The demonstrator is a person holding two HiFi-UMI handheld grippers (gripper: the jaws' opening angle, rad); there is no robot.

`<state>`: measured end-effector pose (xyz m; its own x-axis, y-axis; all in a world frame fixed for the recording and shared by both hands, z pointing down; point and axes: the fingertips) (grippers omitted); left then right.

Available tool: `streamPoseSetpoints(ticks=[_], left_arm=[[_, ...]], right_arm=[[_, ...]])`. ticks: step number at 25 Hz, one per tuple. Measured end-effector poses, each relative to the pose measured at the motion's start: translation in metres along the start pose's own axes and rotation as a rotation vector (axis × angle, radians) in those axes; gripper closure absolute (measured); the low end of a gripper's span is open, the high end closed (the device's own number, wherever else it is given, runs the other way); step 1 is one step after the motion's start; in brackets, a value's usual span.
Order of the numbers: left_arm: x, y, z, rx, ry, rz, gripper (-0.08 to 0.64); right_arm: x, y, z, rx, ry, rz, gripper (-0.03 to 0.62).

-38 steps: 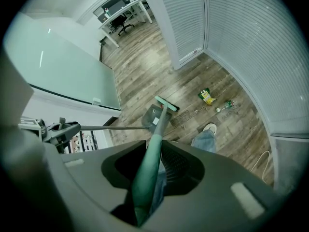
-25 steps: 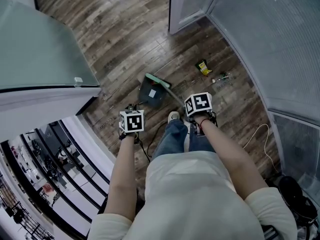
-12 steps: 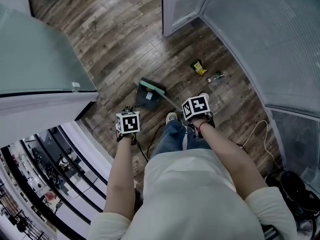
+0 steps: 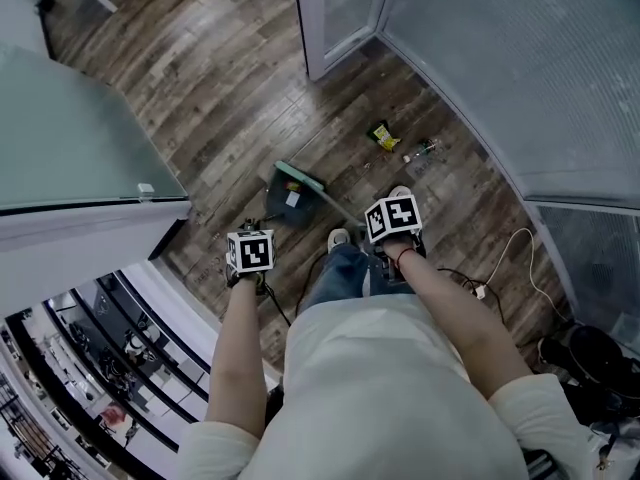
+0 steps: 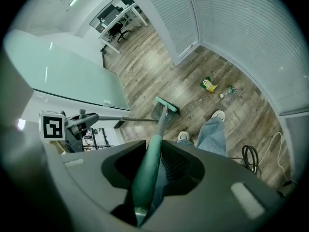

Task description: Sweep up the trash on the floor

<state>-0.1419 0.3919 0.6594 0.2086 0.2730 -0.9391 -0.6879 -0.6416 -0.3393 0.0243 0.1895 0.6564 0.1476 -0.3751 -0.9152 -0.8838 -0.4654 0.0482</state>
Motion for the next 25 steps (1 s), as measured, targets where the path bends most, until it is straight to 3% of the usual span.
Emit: streamPoseSetpoints(ticks=[11, 25], left_arm=[[-0.003, 0.009, -0.006, -0.033, 0.016, 0.013, 0.468], [-0.008, 0.017, -0.06, -0.151, -0.104, 0.004, 0.468]], right_arm=[[0.029, -0.001, -0.02, -0.107, 0.039, -0.081, 0.483], [0.054, -0.023, -0.06, -0.258, 0.05, -0.197, 0.483]])
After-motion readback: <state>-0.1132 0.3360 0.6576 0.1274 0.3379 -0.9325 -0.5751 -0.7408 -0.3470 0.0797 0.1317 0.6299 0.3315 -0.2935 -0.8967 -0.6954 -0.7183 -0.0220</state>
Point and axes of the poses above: the fingertips, and each gripper's own axes: x backward along the fingers, z to its left, y out of its top, and after that the axes turned 4 degrees about -y, right-handed
